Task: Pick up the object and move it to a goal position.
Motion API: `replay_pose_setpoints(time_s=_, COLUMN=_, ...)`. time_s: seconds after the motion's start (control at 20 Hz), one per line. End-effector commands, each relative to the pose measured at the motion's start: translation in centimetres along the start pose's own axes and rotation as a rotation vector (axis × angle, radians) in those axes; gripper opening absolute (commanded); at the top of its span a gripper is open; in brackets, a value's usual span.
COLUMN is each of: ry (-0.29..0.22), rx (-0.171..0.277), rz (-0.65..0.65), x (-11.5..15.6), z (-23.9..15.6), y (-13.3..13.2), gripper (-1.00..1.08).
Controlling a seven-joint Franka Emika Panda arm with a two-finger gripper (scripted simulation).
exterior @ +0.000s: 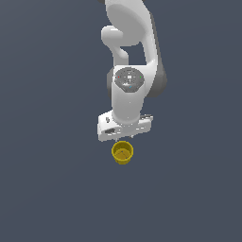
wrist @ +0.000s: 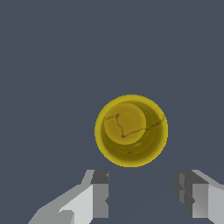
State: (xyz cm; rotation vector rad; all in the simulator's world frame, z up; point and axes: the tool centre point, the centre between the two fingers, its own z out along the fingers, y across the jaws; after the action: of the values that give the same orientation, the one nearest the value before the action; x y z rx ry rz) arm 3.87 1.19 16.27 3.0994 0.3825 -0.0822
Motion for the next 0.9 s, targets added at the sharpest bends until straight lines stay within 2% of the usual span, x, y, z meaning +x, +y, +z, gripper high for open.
replay_pose_setpoints(time_s=0.0, ry=-0.017, rx=0.002, rz=-0.067, x=0.7, z=0.4, y=0.2, gripper=0.28)
replay_pose_setpoints(time_s=0.85, ry=-0.123, rx=0.054, rz=-0.51, x=4.5, z=3.3, y=2.1, gripper=0.28)
